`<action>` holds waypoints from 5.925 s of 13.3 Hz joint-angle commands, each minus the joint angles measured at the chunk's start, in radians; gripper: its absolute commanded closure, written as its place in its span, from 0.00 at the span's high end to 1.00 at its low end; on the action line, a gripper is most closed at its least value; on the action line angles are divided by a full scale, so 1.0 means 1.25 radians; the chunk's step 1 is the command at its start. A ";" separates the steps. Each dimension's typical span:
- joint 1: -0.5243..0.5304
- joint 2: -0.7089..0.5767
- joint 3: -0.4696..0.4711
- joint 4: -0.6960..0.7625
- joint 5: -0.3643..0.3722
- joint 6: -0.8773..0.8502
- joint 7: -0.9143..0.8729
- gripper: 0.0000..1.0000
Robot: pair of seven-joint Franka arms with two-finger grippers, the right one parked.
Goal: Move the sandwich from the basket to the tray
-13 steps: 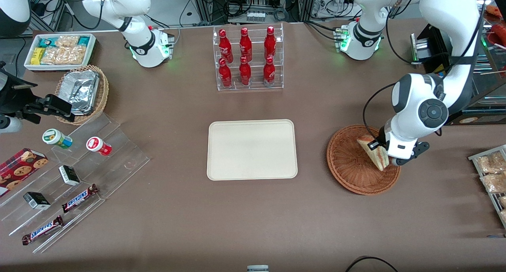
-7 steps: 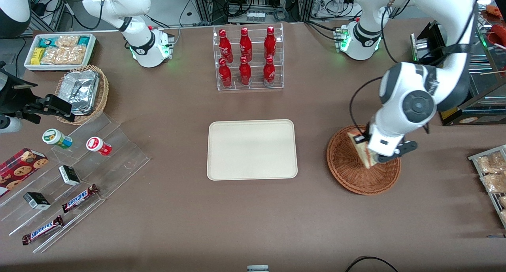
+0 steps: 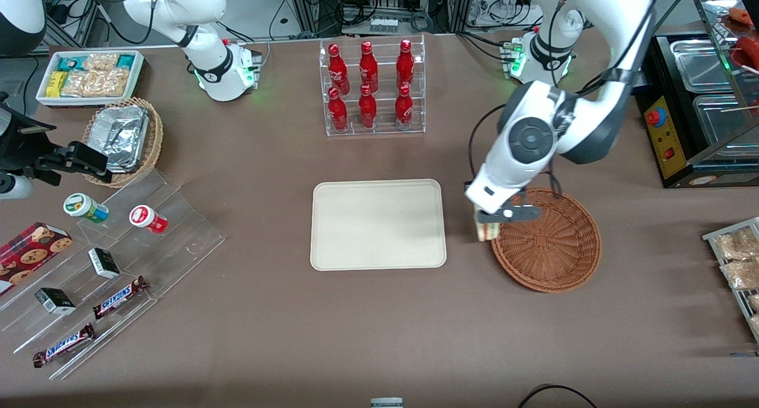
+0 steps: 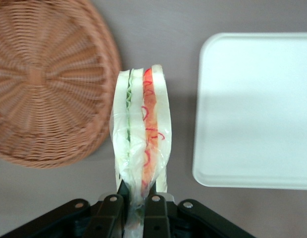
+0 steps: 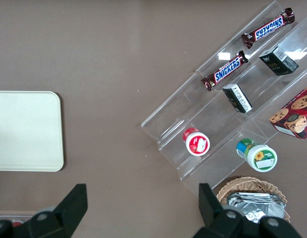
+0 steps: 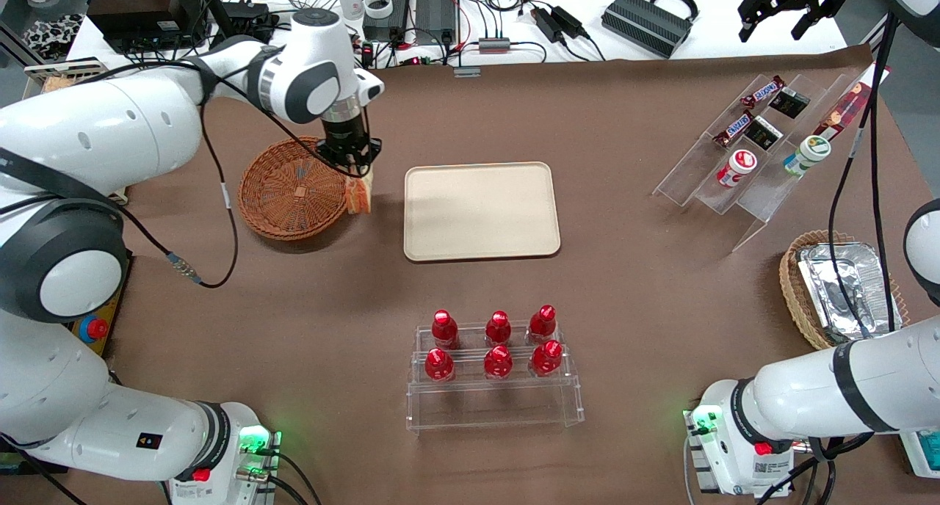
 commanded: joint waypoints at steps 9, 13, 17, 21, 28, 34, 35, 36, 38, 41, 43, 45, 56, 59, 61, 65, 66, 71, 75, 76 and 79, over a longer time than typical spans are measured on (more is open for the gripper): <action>-0.077 0.207 -0.076 0.179 -0.020 0.070 -0.014 0.00; -0.088 0.242 -0.073 0.209 -0.019 0.078 -0.026 0.00; -0.089 0.294 -0.073 0.248 0.066 0.094 -0.109 0.00; -0.108 0.317 -0.073 0.276 0.070 0.094 -0.126 0.00; -0.126 0.342 -0.068 0.308 0.078 0.095 -0.148 0.00; -0.125 0.356 -0.067 0.308 0.099 0.095 -0.149 0.00; -0.125 0.362 -0.067 0.308 0.101 0.099 -0.150 0.00; -0.126 0.364 -0.067 0.307 0.103 0.112 -0.150 0.00; -0.126 0.365 -0.067 0.305 0.101 0.118 -0.165 0.24; -0.127 0.365 -0.067 0.305 0.101 0.118 -0.176 0.92; -0.126 0.363 -0.067 0.305 0.095 0.118 -0.181 0.99; -0.121 0.361 -0.067 0.309 0.092 0.117 -0.199 0.99; -0.096 0.291 -0.062 0.358 0.092 0.014 -0.246 0.99; -0.096 0.284 -0.046 0.398 0.092 -0.063 -0.249 0.99; -0.079 0.259 -0.045 0.414 0.089 -0.110 -0.250 0.99; -0.047 0.211 -0.045 0.416 0.073 -0.138 -0.251 0.99; -0.035 0.205 -0.045 0.416 0.072 -0.143 -0.251 0.99; 0.013 0.173 -0.046 0.416 0.068 -0.197 -0.260 0.99; 0.072 0.133 -0.048 0.415 0.017 -0.201 -0.249 0.99; 0.079 0.123 -0.048 0.412 0.016 -0.202 -0.249 0.99; 0.109 0.098 -0.048 0.407 0.016 -0.215 -0.249 0.99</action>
